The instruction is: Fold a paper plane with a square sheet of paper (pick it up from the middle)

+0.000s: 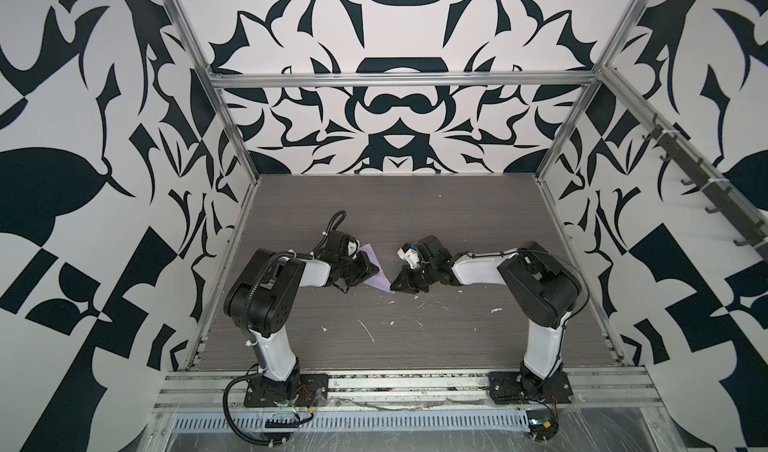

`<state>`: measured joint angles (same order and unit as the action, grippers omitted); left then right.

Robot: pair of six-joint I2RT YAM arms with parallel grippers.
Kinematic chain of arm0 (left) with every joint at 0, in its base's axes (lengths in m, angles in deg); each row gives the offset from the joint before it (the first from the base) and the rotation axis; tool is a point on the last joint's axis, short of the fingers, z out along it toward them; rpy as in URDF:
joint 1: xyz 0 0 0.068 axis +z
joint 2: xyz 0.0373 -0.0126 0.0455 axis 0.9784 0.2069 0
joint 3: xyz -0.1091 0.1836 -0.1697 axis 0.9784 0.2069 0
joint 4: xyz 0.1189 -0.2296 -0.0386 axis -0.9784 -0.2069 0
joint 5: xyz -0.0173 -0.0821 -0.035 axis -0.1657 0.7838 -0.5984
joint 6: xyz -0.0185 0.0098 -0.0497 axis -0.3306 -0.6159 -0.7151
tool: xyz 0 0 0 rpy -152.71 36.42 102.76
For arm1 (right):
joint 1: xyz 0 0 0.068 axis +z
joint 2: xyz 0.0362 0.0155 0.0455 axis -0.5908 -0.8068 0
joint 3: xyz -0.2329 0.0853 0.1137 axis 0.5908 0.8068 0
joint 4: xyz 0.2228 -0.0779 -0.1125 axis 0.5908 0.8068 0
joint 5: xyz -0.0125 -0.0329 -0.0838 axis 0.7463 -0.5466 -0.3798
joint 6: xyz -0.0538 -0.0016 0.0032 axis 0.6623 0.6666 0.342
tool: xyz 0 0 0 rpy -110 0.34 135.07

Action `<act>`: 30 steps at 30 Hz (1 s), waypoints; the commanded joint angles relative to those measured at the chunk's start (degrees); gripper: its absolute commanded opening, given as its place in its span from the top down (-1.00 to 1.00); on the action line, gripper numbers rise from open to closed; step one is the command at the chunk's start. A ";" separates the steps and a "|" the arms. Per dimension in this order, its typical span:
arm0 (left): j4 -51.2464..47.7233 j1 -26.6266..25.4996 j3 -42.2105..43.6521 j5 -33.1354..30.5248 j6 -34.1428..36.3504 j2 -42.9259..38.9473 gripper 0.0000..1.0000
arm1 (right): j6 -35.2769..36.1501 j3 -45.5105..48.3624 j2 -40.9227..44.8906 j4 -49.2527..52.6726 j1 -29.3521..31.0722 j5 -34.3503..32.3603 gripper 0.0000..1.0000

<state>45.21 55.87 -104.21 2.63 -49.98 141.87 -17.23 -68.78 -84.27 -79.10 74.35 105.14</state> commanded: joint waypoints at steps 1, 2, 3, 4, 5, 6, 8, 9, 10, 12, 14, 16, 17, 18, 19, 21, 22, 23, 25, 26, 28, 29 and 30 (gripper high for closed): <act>-1.29 -0.15 1.09 -1.04 0.64 0.88 0.79 | 3.38 -1.85 -1.35 4.47 0.47 -2.25 0.85; -1.34 -0.21 1.10 -1.02 0.66 0.96 0.79 | 3.87 -2.29 -1.57 5.09 0.53 -2.51 0.85; -1.33 -0.13 1.09 -1.08 0.64 0.94 0.78 | 4.22 -2.68 -1.47 5.60 0.54 -2.56 0.84; -1.25 -0.17 1.11 -0.99 0.58 1.02 0.79 | 4.49 -2.89 -1.15 5.76 0.54 -2.62 0.83; -1.38 -0.14 1.05 -1.00 0.63 0.91 0.79 | 4.55 -2.85 -0.25 5.48 0.54 -2.62 0.81; -1.50 -0.13 1.04 -1.04 0.62 0.93 0.79 | 4.52 -2.82 0.62 5.15 0.54 -2.56 0.78; -1.55 -0.14 1.03 -1.04 0.69 0.78 0.79 | 4.82 -3.02 3.01 5.10 0.55 -2.84 0.68; -1.67 -0.17 0.91 -1.02 0.64 0.79 0.79 | 4.76 -3.09 3.77 5.25 0.54 -3.14 0.63; -1.61 -0.20 0.94 -1.04 0.63 0.83 0.79 | 4.94 -3.40 4.35 5.72 0.59 -3.40 0.60; -1.52 -0.13 0.89 -0.91 0.67 1.00 0.79 | 5.60 -4.06 4.71 6.86 0.54 -3.97 0.56; -1.46 -0.21 0.98 -0.91 0.69 0.97 0.79 | 5.83 -4.79 4.16 7.16 0.53 -4.16 0.55; -1.42 -0.13 0.98 -0.86 0.67 0.97 0.79 | 5.76 -5.80 3.08 7.07 0.50 -3.57 0.55; -1.43 -0.17 1.09 -0.84 0.63 0.87 0.79 | 5.75 -6.35 2.40 7.06 0.52 -3.16 0.57; -1.49 -0.16 1.16 -0.89 0.64 0.96 0.79 | 5.60 -6.71 1.97 7.03 0.48 -3.10 0.59; -1.42 -0.20 1.21 -0.80 0.66 0.79 0.79 | 5.51 -7.03 1.56 7.05 0.46 -3.00 0.63; -1.47 -0.13 1.14 -0.78 0.62 0.90 0.79 | 5.49 -7.22 1.32 7.15 0.53 -3.02 0.67; -1.38 -0.18 1.16 -0.76 0.66 0.88 0.79 | 5.48 -7.17 1.25 7.12 0.52 -3.09 0.70; -1.28 -0.20 1.22 -0.77 0.67 0.97 0.79 | 5.48 -7.22 1.21 7.22 0.54 -3.10 0.71; -1.23 -0.14 1.24 -0.76 0.70 1.06 0.79 | 5.49 -7.17 1.01 7.54 0.47 -2.87 0.73; -1.12 -0.17 1.22 -0.71 0.67 1.07 0.79 | 5.50 -7.14 0.89 7.64 0.53 -2.91 0.73; -1.13 -0.15 1.18 -0.74 0.63 1.03 0.79 | 5.48 -7.01 0.64 7.56 0.54 -2.59 0.74; -1.10 -0.20 1.22 -0.78 0.63 1.03 0.79 | 5.47 -7.07 0.37 7.56 0.52 -2.34 0.75; -1.13 -0.17 1.17 -0.82 0.59 1.06 0.79 | 5.39 -7.12 0.20 7.62 0.54 -2.09 0.75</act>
<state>45.43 55.87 -104.17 2.63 -49.98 141.87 -12.44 -74.58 -83.88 -72.04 74.61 102.39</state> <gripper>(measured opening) 0.107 0.128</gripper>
